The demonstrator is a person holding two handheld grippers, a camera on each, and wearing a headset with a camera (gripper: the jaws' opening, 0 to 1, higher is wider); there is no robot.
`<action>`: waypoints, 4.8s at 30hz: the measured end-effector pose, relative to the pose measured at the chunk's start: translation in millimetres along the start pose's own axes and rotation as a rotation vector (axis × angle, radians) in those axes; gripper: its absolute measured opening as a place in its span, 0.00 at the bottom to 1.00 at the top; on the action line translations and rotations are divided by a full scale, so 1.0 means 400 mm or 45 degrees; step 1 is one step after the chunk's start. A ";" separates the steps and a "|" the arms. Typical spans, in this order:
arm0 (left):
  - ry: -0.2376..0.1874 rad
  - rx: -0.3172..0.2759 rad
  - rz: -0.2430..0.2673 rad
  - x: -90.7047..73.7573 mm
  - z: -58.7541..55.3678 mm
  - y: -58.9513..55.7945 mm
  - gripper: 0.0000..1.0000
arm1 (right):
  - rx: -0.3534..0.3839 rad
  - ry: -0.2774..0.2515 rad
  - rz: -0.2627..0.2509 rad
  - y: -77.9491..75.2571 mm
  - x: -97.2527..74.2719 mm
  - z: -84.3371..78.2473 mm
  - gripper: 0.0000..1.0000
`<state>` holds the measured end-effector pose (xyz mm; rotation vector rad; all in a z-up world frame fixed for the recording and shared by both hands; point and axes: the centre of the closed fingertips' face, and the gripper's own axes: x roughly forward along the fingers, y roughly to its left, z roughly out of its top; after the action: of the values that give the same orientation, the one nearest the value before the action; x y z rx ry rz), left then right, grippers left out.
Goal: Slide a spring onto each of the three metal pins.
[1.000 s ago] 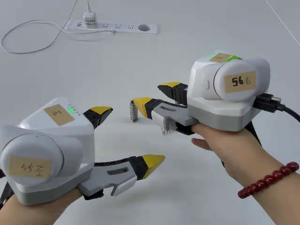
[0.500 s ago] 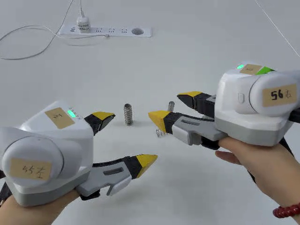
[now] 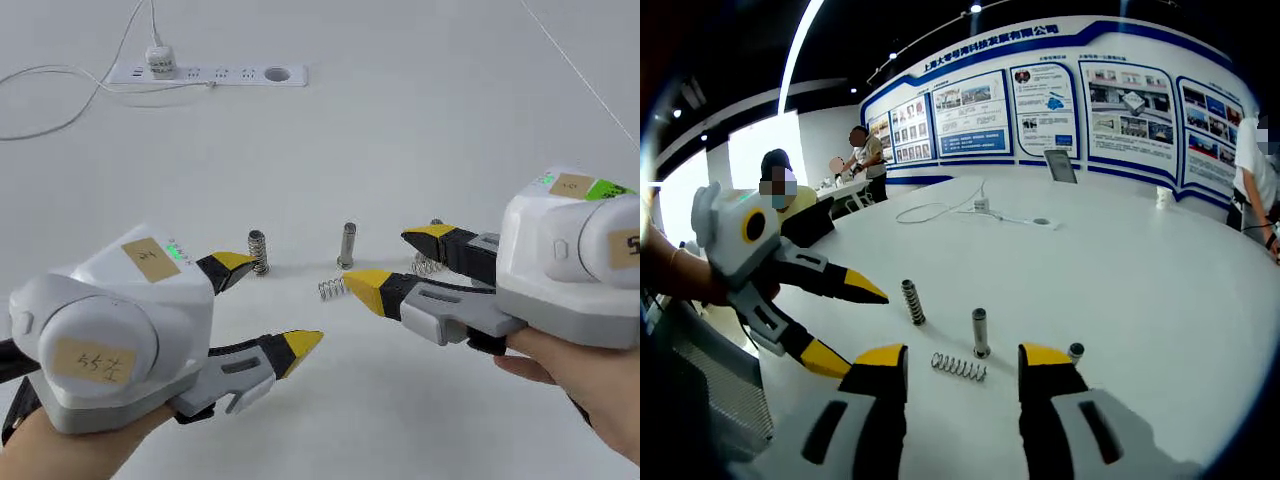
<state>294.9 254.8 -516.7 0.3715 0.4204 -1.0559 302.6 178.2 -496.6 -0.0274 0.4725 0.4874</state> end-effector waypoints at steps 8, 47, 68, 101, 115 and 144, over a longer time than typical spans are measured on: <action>0.030 0.032 -0.042 0.035 -0.007 -0.005 0.45 | 0.004 0.017 0.022 -0.009 -0.022 -0.024 0.46; 0.102 0.036 -0.123 0.161 -0.036 -0.015 0.21 | 0.073 0.047 0.028 -0.051 -0.071 -0.071 0.61; 0.065 0.032 -0.147 0.155 -0.031 -0.028 0.10 | 0.101 0.035 0.004 -0.054 -0.086 -0.062 0.62; -0.309 -0.082 -0.150 0.027 0.150 -0.064 0.10 | 0.491 -0.195 0.136 -0.012 -0.073 0.093 0.45; -0.443 -0.098 -0.190 0.003 0.199 -0.083 0.10 | 0.693 -0.245 0.231 0.008 -0.075 0.117 0.29; -0.476 -0.057 -0.177 -0.029 0.228 -0.092 0.10 | 0.716 -0.314 0.330 0.045 -0.088 0.164 0.13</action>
<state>271.2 202.9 -435.9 0.1000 0.1354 -1.2200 295.2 187.7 -420.9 0.6347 0.3576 0.5886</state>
